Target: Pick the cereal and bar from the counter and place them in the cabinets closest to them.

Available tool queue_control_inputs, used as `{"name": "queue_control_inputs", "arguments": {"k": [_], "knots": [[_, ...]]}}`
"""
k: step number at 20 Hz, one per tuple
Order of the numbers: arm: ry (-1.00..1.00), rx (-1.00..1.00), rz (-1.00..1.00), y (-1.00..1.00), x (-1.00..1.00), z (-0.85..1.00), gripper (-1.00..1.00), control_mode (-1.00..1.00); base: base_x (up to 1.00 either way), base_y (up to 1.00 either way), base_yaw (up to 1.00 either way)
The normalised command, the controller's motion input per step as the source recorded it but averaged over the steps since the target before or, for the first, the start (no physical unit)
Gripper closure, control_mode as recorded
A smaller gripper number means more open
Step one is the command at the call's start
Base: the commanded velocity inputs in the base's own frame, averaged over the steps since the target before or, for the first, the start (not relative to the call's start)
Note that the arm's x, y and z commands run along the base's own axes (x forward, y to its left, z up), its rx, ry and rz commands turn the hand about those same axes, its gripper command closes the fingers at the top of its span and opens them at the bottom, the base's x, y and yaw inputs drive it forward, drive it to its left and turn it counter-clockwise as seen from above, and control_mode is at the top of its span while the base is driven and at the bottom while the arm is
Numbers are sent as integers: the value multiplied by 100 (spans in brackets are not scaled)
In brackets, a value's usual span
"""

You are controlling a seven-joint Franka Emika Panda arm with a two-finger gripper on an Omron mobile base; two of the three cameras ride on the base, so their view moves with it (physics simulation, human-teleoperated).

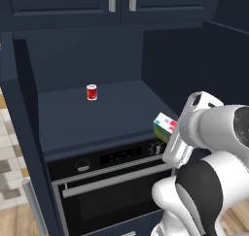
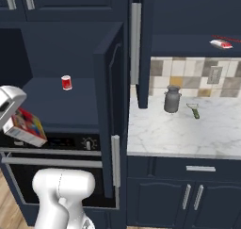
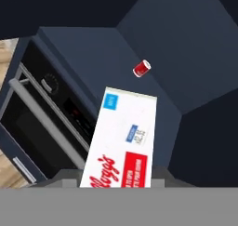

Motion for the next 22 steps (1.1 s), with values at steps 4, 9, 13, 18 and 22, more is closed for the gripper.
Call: {"name": "queue_control_inputs", "arguments": {"k": [4, 9, 13, 18, 22], "knots": [[-7, 16, 0, -2, 0, 30, 100, -100, 0, 0, 0], [-4, 20, 0, -4, -2, 21, 100, -100, 0, 0, 0], [-1, 18, 0, -3, 0, 12, 100, -100, 0, 0, 0], [0, 6, 0, 6, 7, -1, 100, -100, 0, 0, 0], [1, 16, -8, 14, 35, -1, 100, -100, 0, 0, 0]]}}
